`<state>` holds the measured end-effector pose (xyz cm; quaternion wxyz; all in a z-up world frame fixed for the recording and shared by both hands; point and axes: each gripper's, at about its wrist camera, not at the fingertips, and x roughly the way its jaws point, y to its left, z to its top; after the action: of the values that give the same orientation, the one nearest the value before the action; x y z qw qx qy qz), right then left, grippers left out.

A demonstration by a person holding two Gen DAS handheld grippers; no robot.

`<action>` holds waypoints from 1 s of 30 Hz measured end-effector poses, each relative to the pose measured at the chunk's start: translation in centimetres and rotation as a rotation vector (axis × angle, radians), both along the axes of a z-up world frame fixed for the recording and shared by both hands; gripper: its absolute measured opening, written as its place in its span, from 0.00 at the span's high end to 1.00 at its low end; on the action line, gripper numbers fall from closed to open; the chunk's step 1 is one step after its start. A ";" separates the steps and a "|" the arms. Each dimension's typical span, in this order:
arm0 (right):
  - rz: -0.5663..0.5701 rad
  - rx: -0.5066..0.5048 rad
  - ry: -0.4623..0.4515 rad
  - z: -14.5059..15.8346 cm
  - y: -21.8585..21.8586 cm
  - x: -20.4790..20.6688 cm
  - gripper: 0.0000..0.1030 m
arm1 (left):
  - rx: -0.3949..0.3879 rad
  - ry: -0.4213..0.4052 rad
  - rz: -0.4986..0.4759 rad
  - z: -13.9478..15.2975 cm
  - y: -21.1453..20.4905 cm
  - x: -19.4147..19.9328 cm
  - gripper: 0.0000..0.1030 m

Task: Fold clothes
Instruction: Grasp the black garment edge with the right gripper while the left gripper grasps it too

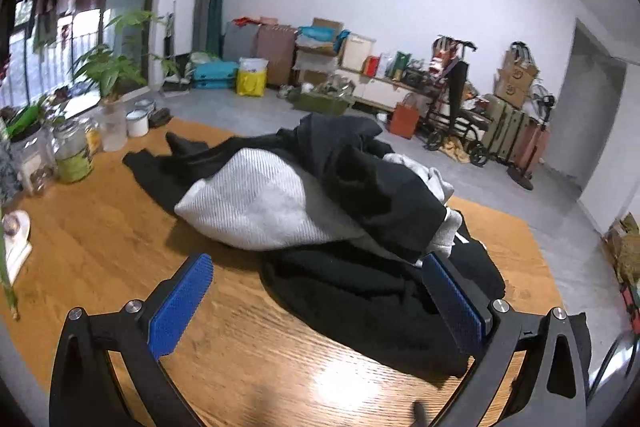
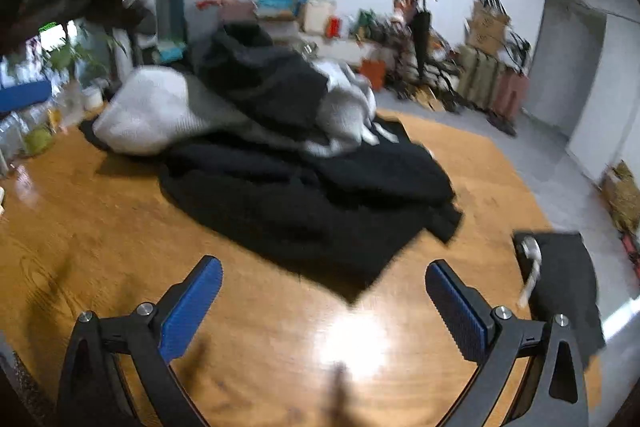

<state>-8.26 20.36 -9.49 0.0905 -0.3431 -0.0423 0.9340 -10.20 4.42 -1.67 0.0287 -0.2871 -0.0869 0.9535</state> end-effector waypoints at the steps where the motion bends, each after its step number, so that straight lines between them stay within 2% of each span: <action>1: 0.004 0.010 0.026 0.1 0.4 -0.6 0.00 | -0.007 0.015 0.002 0.0 -0.7 -0.4 0.00; 5: -0.045 0.076 0.077 0.7 2.2 -4.3 0.00 | 0.010 0.020 0.023 -0.8 -2.8 -2.6 0.00; 9: -0.059 0.057 0.101 1.3 3.5 -8.9 0.00 | 0.083 -0.044 0.022 -2.5 -4.4 -5.6 0.00; 13: 0.022 0.064 0.099 1.8 2.0 -14.0 0.00 | 0.113 -0.076 0.021 -4.1 -4.9 -8.3 0.00; 15: 0.083 0.092 0.095 1.9 0.2 -16.3 0.01 | 0.136 -0.078 0.021 -4.7 -5.1 -9.6 0.05; 17: 0.118 0.117 0.078 1.6 -1.5 -18.5 0.03 | 0.190 -0.089 0.019 -4.8 -5.5 -11.4 0.07; 19: 0.137 0.131 0.047 0.9 -2.7 -20.3 0.12 | 0.249 -0.104 0.016 -5.1 -5.9 -13.2 0.13; 20: 0.144 0.134 0.029 0.6 -3.2 -21.0 0.23 | 0.268 -0.121 0.004 -5.4 -5.8 -14.0 0.20; 21: 0.152 0.132 0.012 0.2 -3.6 -21.6 0.49 | 0.284 -0.140 -0.012 -5.7 -5.7 -14.7 0.28; 22: 0.174 0.088 0.000 -0.1 -3.5 -21.7 0.64 | 0.301 -0.158 -0.027 -6.0 -5.6 -15.4 0.30; 23: 0.194 0.048 -0.010 -0.3 -3.4 -21.7 0.71 | 0.317 -0.177 -0.042 -6.3 -5.4 -16.1 0.32; 24: 0.206 0.025 -0.004 -0.4 -3.2 -21.0 0.84 | 0.326 -0.184 -0.052 -6.7 -5.4 -16.1 0.33; 26: 0.232 -0.021 0.007 -0.6 -2.7 -19.6 0.89 | 0.349 -0.188 -0.071 -7.3 -5.3 -15.7 0.33; 30: 0.318 -0.107 -0.011 -1.1 -1.8 -13.9 0.95 | 0.422 -0.212 -0.095 -7.8 -5.1 -15.0 0.32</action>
<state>-22.16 18.53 -10.62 -0.0769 -0.3416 -0.0468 0.9355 -25.24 -0.69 -9.44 0.1236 -0.3768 -0.2730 0.8765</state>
